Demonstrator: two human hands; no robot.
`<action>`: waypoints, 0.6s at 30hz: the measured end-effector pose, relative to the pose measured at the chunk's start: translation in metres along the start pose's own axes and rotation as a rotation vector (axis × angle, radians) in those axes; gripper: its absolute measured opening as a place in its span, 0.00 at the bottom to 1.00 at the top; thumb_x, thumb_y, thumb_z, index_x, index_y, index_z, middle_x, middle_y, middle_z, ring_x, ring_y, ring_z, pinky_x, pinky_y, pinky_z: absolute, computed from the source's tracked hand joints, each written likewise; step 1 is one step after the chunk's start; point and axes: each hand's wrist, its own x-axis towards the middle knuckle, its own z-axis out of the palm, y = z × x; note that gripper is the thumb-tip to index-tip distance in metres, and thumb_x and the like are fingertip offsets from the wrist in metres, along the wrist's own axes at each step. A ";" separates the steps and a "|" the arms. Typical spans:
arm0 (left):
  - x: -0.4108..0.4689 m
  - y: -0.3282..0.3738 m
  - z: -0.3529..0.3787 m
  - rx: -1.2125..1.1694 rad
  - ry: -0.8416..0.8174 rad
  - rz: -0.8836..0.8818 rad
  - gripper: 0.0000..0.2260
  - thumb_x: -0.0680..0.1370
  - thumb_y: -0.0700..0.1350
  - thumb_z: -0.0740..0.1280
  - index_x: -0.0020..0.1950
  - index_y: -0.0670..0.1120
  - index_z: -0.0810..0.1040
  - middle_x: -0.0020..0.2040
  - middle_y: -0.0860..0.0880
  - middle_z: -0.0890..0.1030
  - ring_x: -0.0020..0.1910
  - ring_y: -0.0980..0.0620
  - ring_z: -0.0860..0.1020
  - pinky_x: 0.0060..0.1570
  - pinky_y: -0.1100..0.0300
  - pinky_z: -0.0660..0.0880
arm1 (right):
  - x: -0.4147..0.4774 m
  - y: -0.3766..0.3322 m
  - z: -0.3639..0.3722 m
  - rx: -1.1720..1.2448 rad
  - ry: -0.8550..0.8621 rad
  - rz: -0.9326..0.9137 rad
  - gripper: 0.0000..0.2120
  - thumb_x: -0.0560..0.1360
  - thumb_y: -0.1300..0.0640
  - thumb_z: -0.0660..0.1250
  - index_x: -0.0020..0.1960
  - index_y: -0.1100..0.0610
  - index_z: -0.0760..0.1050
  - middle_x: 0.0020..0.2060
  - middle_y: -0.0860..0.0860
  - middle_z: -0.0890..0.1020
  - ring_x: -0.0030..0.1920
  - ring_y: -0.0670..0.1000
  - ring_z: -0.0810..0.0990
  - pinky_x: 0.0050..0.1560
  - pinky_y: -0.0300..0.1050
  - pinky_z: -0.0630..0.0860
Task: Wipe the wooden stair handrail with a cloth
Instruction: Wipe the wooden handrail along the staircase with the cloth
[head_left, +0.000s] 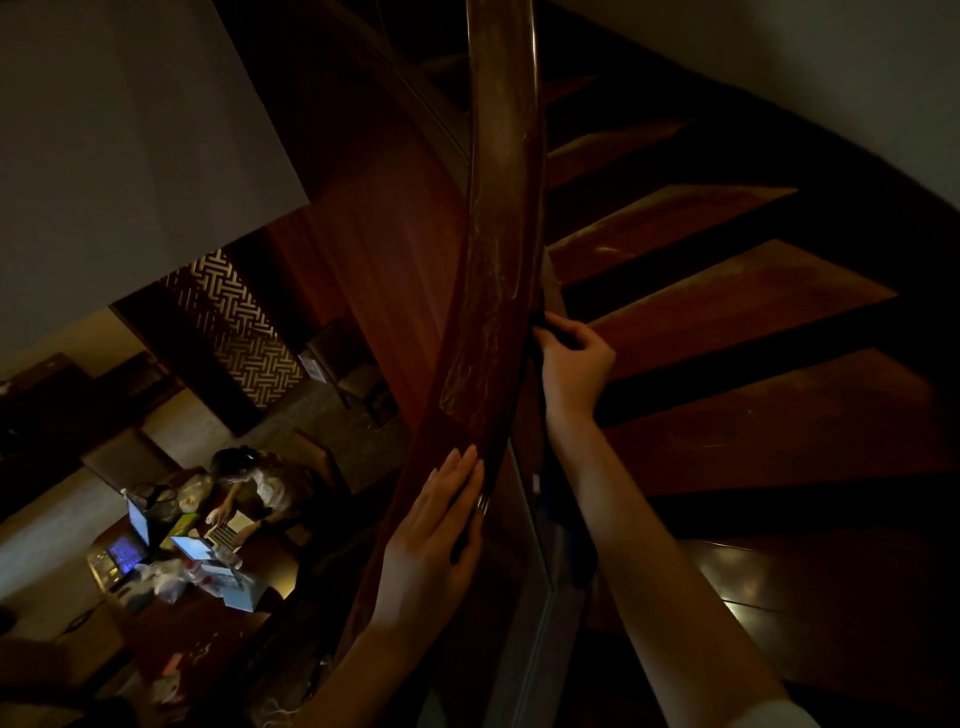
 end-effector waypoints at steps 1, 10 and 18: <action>0.000 0.000 0.000 0.001 0.002 -0.001 0.25 0.76 0.38 0.68 0.73 0.41 0.69 0.75 0.47 0.67 0.75 0.49 0.65 0.73 0.52 0.64 | 0.000 -0.002 0.000 0.004 -0.001 -0.002 0.07 0.74 0.63 0.72 0.44 0.52 0.81 0.37 0.44 0.82 0.36 0.34 0.80 0.35 0.28 0.76; 0.002 0.001 -0.004 0.005 -0.010 -0.002 0.24 0.76 0.39 0.66 0.72 0.41 0.69 0.74 0.47 0.67 0.75 0.51 0.63 0.75 0.59 0.58 | -0.081 0.048 -0.030 0.086 -0.043 0.231 0.07 0.75 0.62 0.71 0.50 0.52 0.82 0.51 0.55 0.84 0.51 0.50 0.84 0.51 0.43 0.81; 0.000 0.000 -0.004 -0.015 0.000 0.008 0.23 0.76 0.38 0.67 0.72 0.41 0.70 0.74 0.48 0.68 0.75 0.49 0.65 0.73 0.55 0.63 | 0.016 -0.008 0.020 0.074 0.038 0.072 0.06 0.77 0.63 0.68 0.53 0.57 0.81 0.44 0.48 0.81 0.46 0.45 0.80 0.46 0.37 0.80</action>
